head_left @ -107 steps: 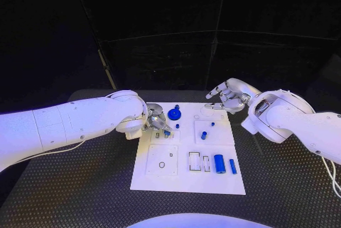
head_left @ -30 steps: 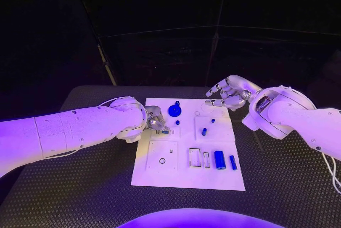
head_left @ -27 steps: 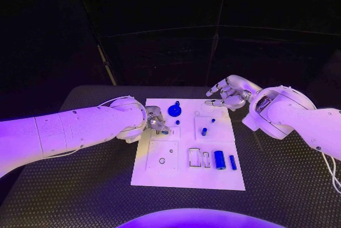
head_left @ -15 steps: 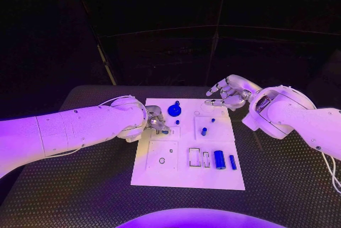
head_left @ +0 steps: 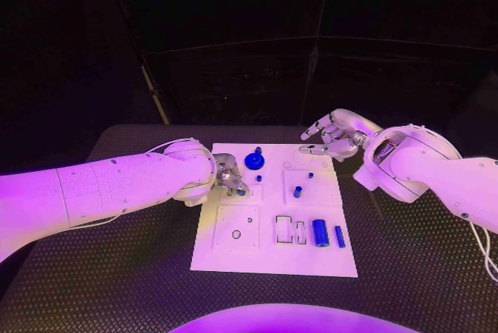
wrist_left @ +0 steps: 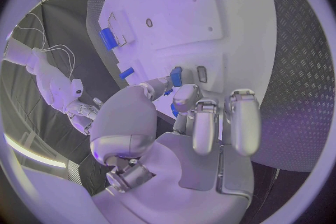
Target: Assemble the parts on the task board
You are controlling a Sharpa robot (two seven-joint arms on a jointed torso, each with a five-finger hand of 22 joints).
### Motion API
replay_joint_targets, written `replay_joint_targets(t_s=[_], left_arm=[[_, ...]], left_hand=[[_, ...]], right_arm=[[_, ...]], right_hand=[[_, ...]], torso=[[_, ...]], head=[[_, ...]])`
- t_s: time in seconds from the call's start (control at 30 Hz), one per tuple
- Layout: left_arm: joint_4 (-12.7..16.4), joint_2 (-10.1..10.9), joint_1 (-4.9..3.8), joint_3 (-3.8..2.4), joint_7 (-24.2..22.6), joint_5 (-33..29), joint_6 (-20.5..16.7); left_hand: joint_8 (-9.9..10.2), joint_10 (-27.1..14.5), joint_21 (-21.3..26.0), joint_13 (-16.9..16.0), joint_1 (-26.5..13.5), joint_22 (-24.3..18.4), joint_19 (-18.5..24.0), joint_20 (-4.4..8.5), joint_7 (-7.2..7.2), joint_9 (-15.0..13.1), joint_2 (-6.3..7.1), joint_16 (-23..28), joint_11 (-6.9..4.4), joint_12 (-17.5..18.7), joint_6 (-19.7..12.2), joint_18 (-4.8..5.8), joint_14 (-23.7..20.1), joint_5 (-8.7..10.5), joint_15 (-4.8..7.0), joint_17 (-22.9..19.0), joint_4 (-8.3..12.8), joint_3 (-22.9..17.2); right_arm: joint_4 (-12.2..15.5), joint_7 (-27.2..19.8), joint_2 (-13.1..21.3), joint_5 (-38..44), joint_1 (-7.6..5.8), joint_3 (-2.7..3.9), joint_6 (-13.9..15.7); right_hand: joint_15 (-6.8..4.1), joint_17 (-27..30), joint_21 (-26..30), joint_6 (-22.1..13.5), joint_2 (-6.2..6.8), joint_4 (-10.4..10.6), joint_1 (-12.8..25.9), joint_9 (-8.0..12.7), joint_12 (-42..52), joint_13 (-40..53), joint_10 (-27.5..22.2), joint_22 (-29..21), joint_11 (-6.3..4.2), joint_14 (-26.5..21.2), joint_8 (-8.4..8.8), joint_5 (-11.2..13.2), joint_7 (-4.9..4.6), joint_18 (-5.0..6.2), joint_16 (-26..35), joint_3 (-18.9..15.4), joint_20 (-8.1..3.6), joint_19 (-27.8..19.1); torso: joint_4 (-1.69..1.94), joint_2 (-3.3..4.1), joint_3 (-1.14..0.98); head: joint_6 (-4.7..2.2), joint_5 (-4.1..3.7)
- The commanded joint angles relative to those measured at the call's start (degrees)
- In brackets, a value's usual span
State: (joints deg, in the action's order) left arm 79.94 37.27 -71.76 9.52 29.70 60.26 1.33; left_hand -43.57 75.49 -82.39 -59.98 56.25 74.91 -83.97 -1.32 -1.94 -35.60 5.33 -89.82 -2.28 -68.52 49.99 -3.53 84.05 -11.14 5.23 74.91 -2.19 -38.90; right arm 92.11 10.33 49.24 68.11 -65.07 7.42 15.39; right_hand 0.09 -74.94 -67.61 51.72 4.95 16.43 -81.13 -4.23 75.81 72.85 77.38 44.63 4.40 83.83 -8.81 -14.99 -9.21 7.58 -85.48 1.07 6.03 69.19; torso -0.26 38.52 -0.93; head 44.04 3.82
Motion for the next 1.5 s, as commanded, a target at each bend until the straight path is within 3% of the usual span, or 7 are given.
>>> replay_joint_targets(t_s=[0.03, 0.6, 0.77, 0.97, 1.07, 1.4, 1.5], left_arm=[[0.0, -0.3, 0.25, 0.19, 0.2, 0.1, 2.0], [-1.0, -0.8, 0.24, 0.19, 0.2, 0.1, 2.3], [-1.3, -0.9, 0.24, 0.19, 0.2, 0.1, 2.1], [-1.4, -0.9, 0.24, 0.18, 0.2, 0.1, 2.0], [-1.4, -0.9, 0.24, 0.17, 0.2, 0.1, 1.8], [-0.5, 0.0, 0.21, 0.03, 0.3, 0.1, 0.7], [0.3, 0.5, 0.14, -0.54, 0.3, 0.1, 0.6]], left_hand=[[-0.2, 0.6, -0.2, -0.2, -0.6, 1.9, -0.5, 0.41, 0.36, -0.1, -0.22, -0.2, -0.08, -0.4, 0.3, 0.74, 5.9, 0.22, 0.33, 15.1, 3.0, -2.5], [0.1, 1.0, -0.1, -0.8, -2.8, 2.0, -0.6, 0.64, 0.64, 0.3, -0.49, -0.2, -0.31, -1.1, 1.4, 0.76, 5.9, 0.34, 0.53, 15.1, 0.2, 3.4], [0.2, 1.1, -0.1, -0.9, -5.9, 2.1, -0.6, 0.56, 0.44, 0.4, 0.04, -0.2, -0.13, -1.3, 2.1, 0.77, 5.9, 3.05, 0.38, 15.1, -2.9, 8.9], [0.1, 1.2, 0.0, -1.1, -6.8, 2.1, -0.6, 0.70, 0.84, 0.4, -0.47, -0.2, -0.41, -1.6, 2.7, 0.77, 5.9, 2.93, 0.67, 15.1, -6.3, 17.1], [0.1, 1.3, 0.0, -1.1, -6.7, 2.3, -0.7, 0.84, 0.93, 0.4, -0.72, -0.2, -0.50, -1.6, 2.7, 0.78, 5.9, 2.93, 0.72, 15.1, -7.8, 20.6], [0.1, 1.2, 0.1, -1.0, -4.7, 2.2, -0.7, 0.91, 0.96, 0.4, -1.85, -0.2, -0.53, -1.6, 2.6, 0.75, 5.9, 2.81, 0.75, 15.1, -9.7, 25.2], [0.1, 1.1, 0.2, -0.8, -4.4, 2.1, -0.6, 0.90, 0.94, 0.4, -1.94, -0.2, -0.51, -1.5, 2.5, 0.72, 5.9, 2.82, 0.75, 15.1, -10.1, 26.2]], right_arm=[[0.1, -0.3, 0.0, 0.0, -0.10, 0.04, -0.1], [0.0, -0.3, 0.0, 0.0, -0.10, 0.04, 0.0], [0.0, -0.4, 0.0, 0.0, -0.10, 0.04, 0.1], [-0.1, -0.5, 0.0, 0.0, -0.10, 0.03, 0.3], [-0.2, -0.6, -0.1, 0.0, -0.10, 0.03, 0.3], [-0.4, -0.8, -0.1, 0.0, -0.09, 0.03, 0.5], [-0.6, -0.9, -0.2, -0.1, -0.08, 0.03, 0.6]], right_hand=[[-0.35, -5.1, 0.4, 0.4, -0.16, -0.1, 0.3, 0.0, 0.0, -0.1, 0.2, -0.1, -0.26, 3.9, -0.37, -0.2, 0.11, 0.46, 0.4, -0.3, -0.18, 0.2], [-0.36, -5.1, 0.5, 0.4, -0.13, -0.1, 0.3, 0.0, 0.0, -0.1, 0.2, -0.2, -0.27, 3.9, -0.39, -0.2, 0.11, 0.48, 0.4, -0.4, -0.20, 0.1], [-0.36, -5.0, 0.5, 0.3, -0.06, 0.0, 0.6, 0.0, -0.1, -0.2, 0.1, -0.3, -0.27, 3.9, -0.40, -0.2, 0.11, 0.49, 0.5, -0.6, -0.21, 0.1], [-0.35, -4.7, 0.9, 0.0, -0.15, 0.2, 1.9, 0.1, -0.2, -0.4, 0.0, -0.8, -0.23, 3.8, -0.46, 0.0, 0.07, 0.54, 0.7, -1.4, -0.23, 0.0], [-0.35, -4.6, 1.1, -0.3, -0.20, 0.1, 2.8, 0.2, -0.3, -0.5, 0.0, -1.0, -0.22, 3.8, -0.56, -1.9, 0.06, 0.57, 0.8, -2.5, -0.23, 0.0], [-0.35, -4.2, 1.4, -0.3, -0.31, 0.1, 3.0, 0.2, -0.4, -0.7, -0.1, -1.4, -0.21, 3.7, -0.61, -2.2, 0.06, 0.62, 1.0, -2.9, -0.24, -0.1], [-0.35, -4.2, 1.4, -0.3, -0.35, 0.1, 3.1, 0.2, -0.4, -0.7, -0.2, -1.5, -0.21, 3.7, -0.63, -2.3, 0.06, 0.63, 1.0, -3.0, -0.24, -0.1]], torso=[[0.03, 0.01, 0.01], [0.06, 0.00, 0.04], [0.09, -0.01, 0.05], [0.12, -0.05, 0.08], [0.11, -0.04, 0.08], [0.09, -0.05, 0.09], [0.11, -0.01, 0.10]], head=[[0.03, -0.06], [0.11, -0.16], [0.06, -0.18], [-0.02, -0.29], [-0.09, -0.27], [-0.31, -0.30], [-0.44, -0.37]])
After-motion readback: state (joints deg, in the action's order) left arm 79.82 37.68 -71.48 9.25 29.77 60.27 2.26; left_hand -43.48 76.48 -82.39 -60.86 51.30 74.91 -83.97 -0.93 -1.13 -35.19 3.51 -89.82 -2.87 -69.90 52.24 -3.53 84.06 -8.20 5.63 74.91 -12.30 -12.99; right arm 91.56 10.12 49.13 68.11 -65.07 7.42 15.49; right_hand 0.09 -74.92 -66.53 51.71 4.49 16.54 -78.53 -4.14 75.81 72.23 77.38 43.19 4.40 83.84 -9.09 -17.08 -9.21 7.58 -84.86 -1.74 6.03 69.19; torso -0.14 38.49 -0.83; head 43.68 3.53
